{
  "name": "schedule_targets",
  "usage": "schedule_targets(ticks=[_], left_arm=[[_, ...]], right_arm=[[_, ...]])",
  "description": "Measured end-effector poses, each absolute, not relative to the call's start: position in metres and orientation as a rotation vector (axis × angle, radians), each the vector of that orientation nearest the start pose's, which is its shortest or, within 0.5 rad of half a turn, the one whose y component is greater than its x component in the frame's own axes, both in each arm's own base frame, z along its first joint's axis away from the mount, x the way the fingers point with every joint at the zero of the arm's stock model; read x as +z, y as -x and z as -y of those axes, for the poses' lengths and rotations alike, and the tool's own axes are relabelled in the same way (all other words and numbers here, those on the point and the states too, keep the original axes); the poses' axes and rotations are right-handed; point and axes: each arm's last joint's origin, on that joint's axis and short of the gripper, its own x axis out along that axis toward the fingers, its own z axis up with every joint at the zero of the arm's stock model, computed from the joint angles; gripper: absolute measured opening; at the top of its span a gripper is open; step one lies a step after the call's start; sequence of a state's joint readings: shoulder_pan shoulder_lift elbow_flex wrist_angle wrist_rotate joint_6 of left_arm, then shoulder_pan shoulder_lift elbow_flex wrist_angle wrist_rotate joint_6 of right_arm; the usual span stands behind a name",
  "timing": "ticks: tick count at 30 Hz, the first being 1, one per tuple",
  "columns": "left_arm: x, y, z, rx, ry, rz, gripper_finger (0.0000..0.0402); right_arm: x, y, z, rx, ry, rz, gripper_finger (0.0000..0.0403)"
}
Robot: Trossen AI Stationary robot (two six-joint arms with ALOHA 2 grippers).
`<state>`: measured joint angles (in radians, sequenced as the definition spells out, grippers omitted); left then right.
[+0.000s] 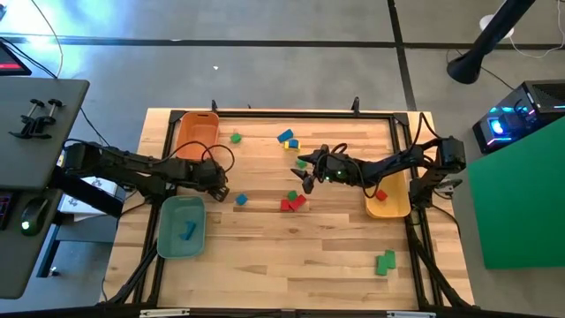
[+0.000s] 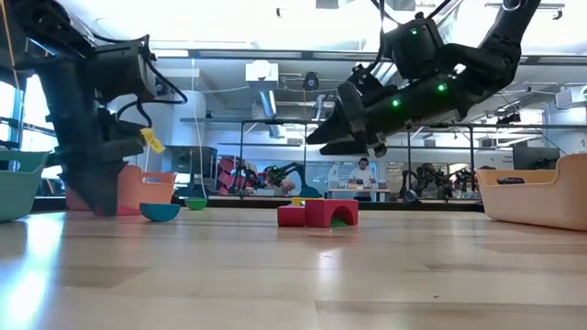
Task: Sort blocks by size
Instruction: Put the red triangle block into the orange bin
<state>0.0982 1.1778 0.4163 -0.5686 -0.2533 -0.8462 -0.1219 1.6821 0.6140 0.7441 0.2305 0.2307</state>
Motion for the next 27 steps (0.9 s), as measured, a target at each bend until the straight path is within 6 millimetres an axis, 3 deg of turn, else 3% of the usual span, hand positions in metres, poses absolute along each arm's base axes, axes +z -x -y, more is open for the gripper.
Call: schedule_targets(ticks=[8,12,16,22,27], left_arm=[[0.160,-0.191,-0.020,0.675,0.555,-0.971,0.0100],[0.192,-0.211,-0.020,0.596,0.493,-0.877,0.0100],[0.224,-0.219,-0.028,0.655,0.383,-0.841,0.0100],[0.256,-0.203,-0.054,0.881,0.275,-0.961,0.0100],[0.255,-0.175,-0.086,1.069,0.319,-1.135,0.0100]], right_arm=[[0.147,-0.307,0.036,-0.349,-0.132,-0.337,0.0265],[0.144,-0.306,0.031,-0.333,-0.119,-0.380,0.0265],[0.141,-0.305,0.028,-0.320,-0.088,-0.421,0.0265],[0.149,-0.295,0.028,-0.344,-0.072,-0.495,0.0265],[0.161,-0.285,0.028,-0.382,-0.049,-0.534,0.0265]])
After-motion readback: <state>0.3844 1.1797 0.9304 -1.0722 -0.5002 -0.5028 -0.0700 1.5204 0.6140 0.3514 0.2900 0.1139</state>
